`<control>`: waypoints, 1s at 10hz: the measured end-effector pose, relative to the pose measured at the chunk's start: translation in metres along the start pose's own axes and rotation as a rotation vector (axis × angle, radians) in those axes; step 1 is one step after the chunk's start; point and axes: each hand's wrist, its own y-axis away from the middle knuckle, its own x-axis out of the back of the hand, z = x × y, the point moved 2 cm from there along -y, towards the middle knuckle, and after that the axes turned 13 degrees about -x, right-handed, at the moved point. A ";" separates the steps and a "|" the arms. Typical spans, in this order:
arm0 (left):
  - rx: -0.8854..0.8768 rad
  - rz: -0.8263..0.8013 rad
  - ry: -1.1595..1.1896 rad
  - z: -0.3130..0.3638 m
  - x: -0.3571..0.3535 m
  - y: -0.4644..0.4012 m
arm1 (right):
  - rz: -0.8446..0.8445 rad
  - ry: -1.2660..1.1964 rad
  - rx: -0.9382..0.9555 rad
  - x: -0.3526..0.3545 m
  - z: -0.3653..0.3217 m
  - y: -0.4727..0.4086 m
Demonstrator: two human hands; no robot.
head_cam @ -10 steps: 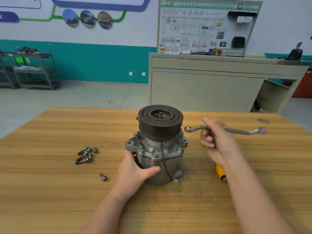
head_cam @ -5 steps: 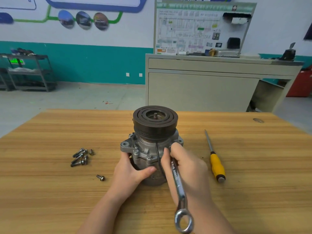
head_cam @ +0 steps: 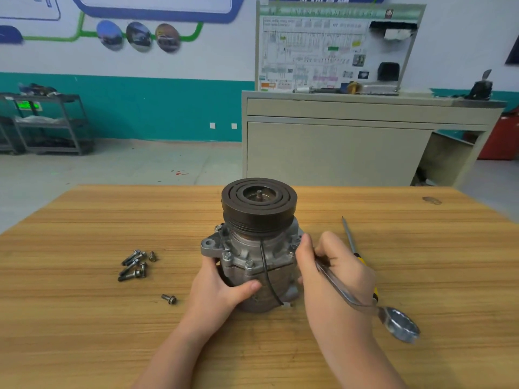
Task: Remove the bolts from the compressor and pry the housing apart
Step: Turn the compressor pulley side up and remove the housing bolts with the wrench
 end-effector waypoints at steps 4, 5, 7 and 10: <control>-0.011 -0.001 -0.009 0.001 0.001 0.001 | 0.106 0.354 0.378 -0.020 0.004 0.011; -0.002 -0.010 0.000 0.002 0.001 0.001 | -0.095 0.001 0.201 0.002 0.019 -0.005; 0.019 -0.006 -0.017 0.000 0.001 0.000 | -0.781 -0.533 -0.390 0.028 0.053 -0.097; 0.010 -0.009 -0.009 -0.002 0.001 0.000 | -0.799 -1.015 -0.549 -0.001 0.065 -0.116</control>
